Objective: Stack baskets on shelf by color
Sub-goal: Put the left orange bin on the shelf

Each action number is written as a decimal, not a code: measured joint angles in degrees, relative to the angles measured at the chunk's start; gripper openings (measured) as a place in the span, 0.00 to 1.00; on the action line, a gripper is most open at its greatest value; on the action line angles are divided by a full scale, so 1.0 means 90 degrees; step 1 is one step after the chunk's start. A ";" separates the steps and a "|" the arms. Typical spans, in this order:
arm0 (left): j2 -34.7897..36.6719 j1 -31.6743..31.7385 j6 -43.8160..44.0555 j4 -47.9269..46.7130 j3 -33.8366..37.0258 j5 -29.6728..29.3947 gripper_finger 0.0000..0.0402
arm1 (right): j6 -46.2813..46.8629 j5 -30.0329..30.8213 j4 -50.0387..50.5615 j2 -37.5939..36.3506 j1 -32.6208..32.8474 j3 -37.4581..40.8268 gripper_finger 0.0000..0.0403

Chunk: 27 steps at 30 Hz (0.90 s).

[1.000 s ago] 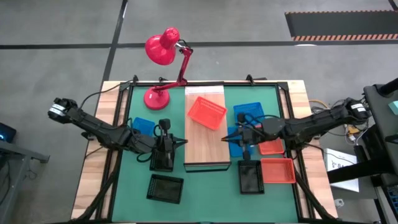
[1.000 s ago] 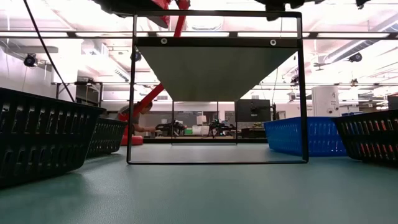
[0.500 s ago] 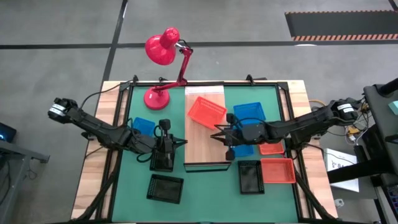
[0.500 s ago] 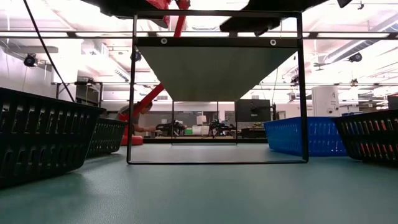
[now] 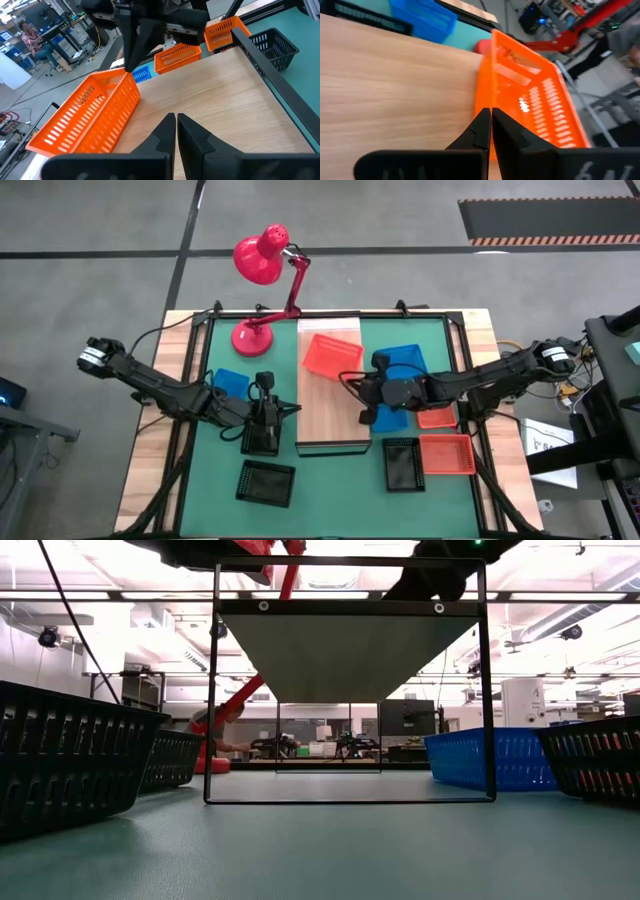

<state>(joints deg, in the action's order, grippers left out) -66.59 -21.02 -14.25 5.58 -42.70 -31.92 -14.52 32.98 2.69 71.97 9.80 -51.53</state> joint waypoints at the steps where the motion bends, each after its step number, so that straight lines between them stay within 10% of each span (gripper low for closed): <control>1: 0.0000 0.0000 0.0001 -0.0002 0.0000 0.0000 0.00 | -0.0061 0.0027 0.0002 0.0000 -0.0037 0.0003 0.02; 27: -0.0002 0.0002 0.0038 0.0063 -0.0002 0.0000 0.00 | -0.0558 -0.0274 0.0124 -0.0030 -0.0683 0.0019 0.02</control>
<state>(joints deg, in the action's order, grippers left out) -66.61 -20.99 -13.91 6.15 -42.72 -31.92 -19.54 30.52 3.81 71.70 3.65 -51.35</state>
